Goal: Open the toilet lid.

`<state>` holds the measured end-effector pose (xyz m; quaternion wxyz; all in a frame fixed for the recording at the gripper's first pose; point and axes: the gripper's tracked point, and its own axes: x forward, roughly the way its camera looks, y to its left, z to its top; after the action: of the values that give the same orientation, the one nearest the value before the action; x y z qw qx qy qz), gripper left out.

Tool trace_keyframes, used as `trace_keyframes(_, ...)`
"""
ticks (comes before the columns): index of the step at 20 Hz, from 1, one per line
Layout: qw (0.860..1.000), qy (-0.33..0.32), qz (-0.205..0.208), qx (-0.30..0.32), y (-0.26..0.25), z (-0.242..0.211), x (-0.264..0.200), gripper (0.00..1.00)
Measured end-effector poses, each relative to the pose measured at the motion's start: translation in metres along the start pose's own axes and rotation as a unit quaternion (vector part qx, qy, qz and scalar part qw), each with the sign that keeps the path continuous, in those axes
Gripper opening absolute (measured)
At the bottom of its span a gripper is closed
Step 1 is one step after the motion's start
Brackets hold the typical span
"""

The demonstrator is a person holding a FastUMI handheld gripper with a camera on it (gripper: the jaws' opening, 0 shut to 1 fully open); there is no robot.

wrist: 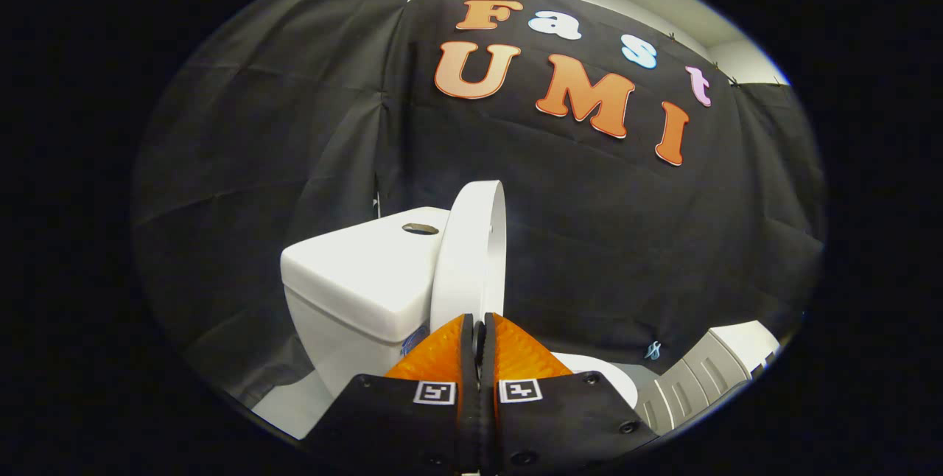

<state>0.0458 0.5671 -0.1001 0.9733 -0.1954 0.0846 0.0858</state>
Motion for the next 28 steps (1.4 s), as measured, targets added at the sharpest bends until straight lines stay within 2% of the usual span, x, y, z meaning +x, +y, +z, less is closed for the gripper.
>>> trace_keyframes(9,0.999,0.005,0.014,0.032,-0.008,-0.002,0.000,0.08)
trace_keyframes(12,0.999,0.009,0.026,0.028,-0.003,-0.005,-0.003,0.14)
trace_keyframes(16,0.997,0.010,0.053,0.047,0.002,-0.004,-0.004,0.28)
trace_keyframes(19,0.996,0.007,0.064,0.058,-0.003,-0.003,-0.008,0.57)
trace_keyframes(25,0.990,-0.034,0.096,0.097,-0.030,0.023,-0.020,0.82)
trace_keyframes(28,0.990,-0.054,0.081,0.102,-0.072,0.028,-0.027,0.85)
